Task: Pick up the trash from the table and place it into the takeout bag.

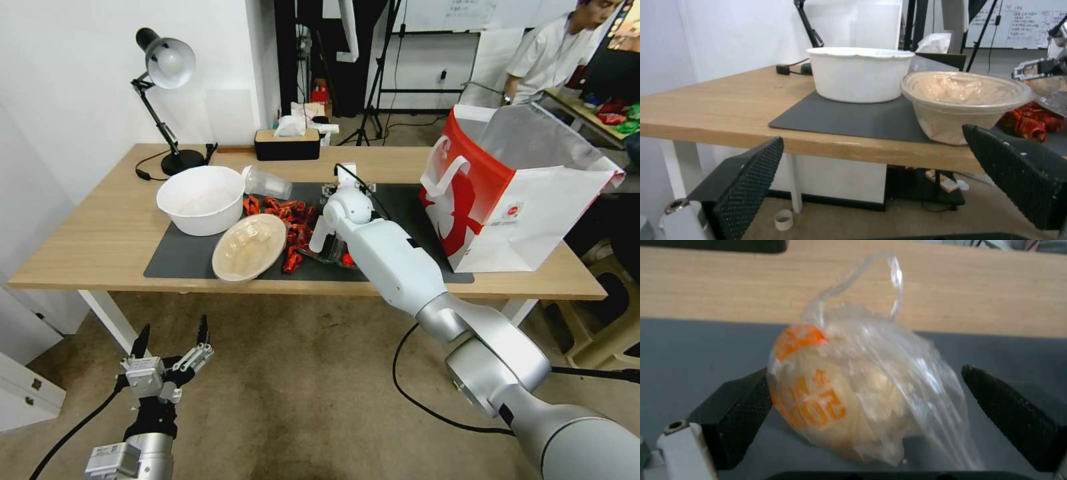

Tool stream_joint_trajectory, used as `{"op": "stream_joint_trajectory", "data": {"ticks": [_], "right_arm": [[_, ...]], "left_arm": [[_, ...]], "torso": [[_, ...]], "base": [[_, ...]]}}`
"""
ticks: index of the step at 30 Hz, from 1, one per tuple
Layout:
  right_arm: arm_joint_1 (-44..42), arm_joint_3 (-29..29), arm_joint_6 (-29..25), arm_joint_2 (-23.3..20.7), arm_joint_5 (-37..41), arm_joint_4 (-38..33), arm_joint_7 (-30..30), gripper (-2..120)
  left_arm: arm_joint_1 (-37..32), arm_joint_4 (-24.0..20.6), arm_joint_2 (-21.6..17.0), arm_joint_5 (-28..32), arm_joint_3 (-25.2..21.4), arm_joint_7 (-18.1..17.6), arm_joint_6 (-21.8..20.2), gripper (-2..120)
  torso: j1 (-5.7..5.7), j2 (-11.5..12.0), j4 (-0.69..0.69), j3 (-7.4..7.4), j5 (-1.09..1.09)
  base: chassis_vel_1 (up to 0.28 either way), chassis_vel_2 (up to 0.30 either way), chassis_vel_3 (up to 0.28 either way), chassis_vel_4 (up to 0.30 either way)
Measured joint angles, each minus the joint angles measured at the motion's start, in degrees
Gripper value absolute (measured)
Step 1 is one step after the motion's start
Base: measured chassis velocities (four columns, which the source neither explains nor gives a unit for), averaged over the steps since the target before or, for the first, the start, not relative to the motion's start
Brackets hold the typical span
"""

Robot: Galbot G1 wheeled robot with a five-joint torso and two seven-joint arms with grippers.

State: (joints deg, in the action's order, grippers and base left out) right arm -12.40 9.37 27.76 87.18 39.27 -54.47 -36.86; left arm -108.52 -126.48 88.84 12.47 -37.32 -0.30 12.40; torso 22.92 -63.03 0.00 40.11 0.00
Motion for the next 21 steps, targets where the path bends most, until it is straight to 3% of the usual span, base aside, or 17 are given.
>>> {"op": "stream_joint_trajectory", "data": {"ticks": [4, 13, 14, 21], "right_arm": [[-0.49, -0.03, 0.16, -0.16, 0.33, -0.37, -0.23, 98], [-1.10, -0.06, 0.94, -0.36, 2.71, -1.41, -1.52, 72], [-1.19, -0.07, 1.03, -0.35, 2.84, -1.48, -1.85, 64], [-1.81, -0.10, 0.73, -0.51, 2.78, -1.70, -1.99, 43]], "left_arm": [[0.07, -0.01, 0.01, 0.07, 0.01, 0.00, 0.00, 100], [0.27, -0.79, 0.28, 0.99, -0.79, -0.01, -0.08, 100], [0.46, -0.99, 0.38, 1.61, -1.34, -0.01, -0.14, 100], [1.10, -2.06, 0.31, 3.51, -3.11, -0.02, -0.91, 100]], "torso": [[0.00, 0.00, 0.00, 0.00, 0.00], [0.00, 0.00, 0.01, 0.00, 0.00], [0.00, 0.00, 0.01, 0.00, 0.00], [-0.01, 0.00, 0.01, -0.01, 0.00]], "base": [[0.000, 0.000, 0.000, 0.000], [0.000, 0.000, 0.000, 0.000], [0.000, 0.000, 0.000, 0.000], [0.000, 0.000, 0.000, 0.000]]}}
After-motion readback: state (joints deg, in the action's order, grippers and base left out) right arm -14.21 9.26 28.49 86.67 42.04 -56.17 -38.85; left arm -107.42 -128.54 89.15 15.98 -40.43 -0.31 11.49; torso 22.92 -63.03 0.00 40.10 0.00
